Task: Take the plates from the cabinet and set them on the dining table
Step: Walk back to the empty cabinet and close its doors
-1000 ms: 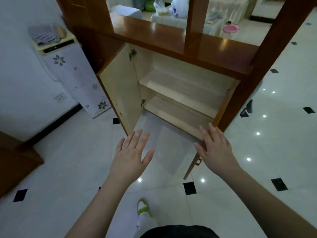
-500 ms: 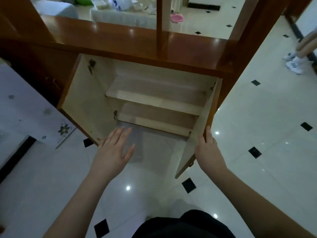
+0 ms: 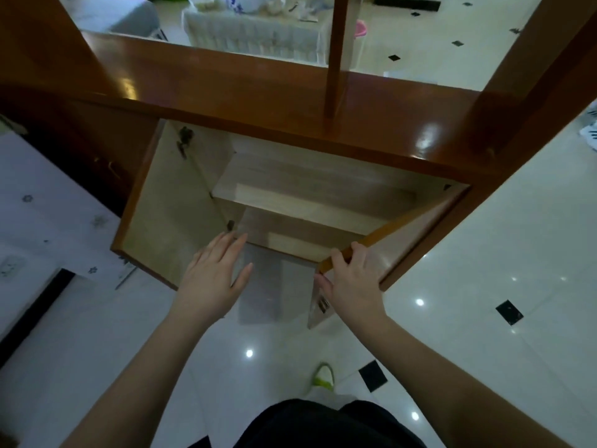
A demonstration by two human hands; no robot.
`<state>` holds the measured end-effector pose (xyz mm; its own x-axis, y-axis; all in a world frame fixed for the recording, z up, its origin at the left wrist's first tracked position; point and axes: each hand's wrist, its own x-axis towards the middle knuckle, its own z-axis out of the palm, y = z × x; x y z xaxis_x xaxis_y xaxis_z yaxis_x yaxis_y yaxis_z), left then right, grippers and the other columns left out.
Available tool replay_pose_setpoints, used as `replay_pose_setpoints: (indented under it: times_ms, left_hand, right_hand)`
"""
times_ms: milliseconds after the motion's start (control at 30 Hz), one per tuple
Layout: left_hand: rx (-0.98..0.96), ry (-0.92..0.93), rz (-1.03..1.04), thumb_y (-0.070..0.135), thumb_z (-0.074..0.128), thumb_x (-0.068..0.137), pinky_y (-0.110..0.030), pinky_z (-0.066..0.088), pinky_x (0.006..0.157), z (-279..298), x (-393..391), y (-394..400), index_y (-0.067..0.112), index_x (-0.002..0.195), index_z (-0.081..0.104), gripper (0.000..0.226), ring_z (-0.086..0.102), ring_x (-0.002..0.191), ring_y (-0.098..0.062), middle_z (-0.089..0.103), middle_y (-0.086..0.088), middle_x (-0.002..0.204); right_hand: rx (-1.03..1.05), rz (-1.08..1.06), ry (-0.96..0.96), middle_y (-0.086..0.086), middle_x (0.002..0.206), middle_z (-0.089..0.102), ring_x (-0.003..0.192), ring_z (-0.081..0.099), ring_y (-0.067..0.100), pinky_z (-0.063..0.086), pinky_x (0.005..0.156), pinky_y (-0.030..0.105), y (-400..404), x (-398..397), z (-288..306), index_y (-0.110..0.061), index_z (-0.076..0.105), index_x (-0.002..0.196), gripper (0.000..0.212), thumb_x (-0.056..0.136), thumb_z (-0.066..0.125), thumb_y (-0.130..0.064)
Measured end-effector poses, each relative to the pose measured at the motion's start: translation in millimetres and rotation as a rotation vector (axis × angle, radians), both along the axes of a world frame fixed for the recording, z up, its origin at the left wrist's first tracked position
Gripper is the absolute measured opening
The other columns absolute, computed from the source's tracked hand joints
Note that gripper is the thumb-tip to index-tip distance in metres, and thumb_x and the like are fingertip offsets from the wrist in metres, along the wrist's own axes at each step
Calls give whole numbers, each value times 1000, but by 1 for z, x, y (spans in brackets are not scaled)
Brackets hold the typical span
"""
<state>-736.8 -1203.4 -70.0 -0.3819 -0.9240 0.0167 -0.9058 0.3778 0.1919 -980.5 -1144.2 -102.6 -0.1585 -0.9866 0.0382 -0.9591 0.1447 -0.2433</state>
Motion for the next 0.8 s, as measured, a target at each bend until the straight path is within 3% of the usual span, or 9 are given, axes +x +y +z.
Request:
replay_pose_setpoints:
  times_ms: [67, 200, 333, 433, 533, 600, 733, 800]
  left_hand:
    - [-52, 10, 29, 51, 32, 93, -44, 36, 107, 1, 10, -17, 16, 145, 39, 63, 37, 139, -25, 44, -8, 148]
    - [-129, 44, 153, 35, 58, 92, -48, 36, 107, 5, 45, -46, 12, 145, 37, 61, 40, 135, -31, 44, -14, 146]
    - [-189, 67, 379, 32, 60, 90, -50, 24, 114, 14, 91, -70, 10, 150, 21, 75, 26, 141, -34, 29, -18, 153]
    - [-64, 136, 562, 38, 56, 92, -51, 21, 116, 5, 123, -97, 11, 153, 2, 86, 21, 143, -37, 16, -19, 158]
    - [154, 195, 607, 41, 54, 92, -52, 45, 99, -8, 135, -117, 12, 152, -2, 86, 48, 124, -42, 36, -24, 148]
    - [215, 191, 586, 37, 53, 94, -47, 53, 85, -11, 138, -125, 9, 152, 7, 79, 58, 108, -41, 47, -26, 137]
    - [253, 206, 479, 22, 58, 91, -38, 53, 64, -14, 150, -144, 8, 139, 35, 55, 59, 74, -23, 60, -14, 102]
    - [326, 247, 438, 25, 59, 90, -34, 53, 60, -14, 152, -149, 24, 150, 19, 72, 61, 74, -20, 57, -4, 100]
  right_hand:
    - [-15, 18, -4, 20, 117, 45, 93, 55, 34, 50, 73, 36, -27, 5, -2, -11, 54, 117, 48, 86, 61, -48]
    - [20, 15, -3, 18, 123, 38, 104, 49, 32, 48, 86, 36, -73, 12, -2, -15, 38, 134, 50, 96, 45, -47]
    - [13, -13, -2, 19, 126, 37, 106, 51, 31, 48, 91, 37, -103, 18, -4, -15, 36, 135, 48, 97, 44, -42]
    - [14, -61, 38, 26, 140, 30, 119, 46, 36, 43, 99, 39, -116, 24, -8, -14, 29, 141, 52, 98, 44, -38]
    - [23, -113, 72, 30, 149, 22, 130, 38, 40, 36, 106, 42, -123, 33, -10, -13, 18, 149, 62, 98, 45, -37]
    - [34, -144, 56, 30, 152, 16, 135, 33, 42, 32, 109, 44, -126, 40, -10, -14, 11, 152, 69, 98, 46, -37]
    - [41, -172, 16, 22, 158, 1, 138, 30, 39, 31, 111, 43, -123, 49, -13, -17, 3, 153, 75, 96, 48, -36]
    - [39, -180, 29, 18, 159, 0, 139, 30, 37, 30, 111, 43, -119, 52, -18, -17, 4, 153, 76, 95, 50, -33]
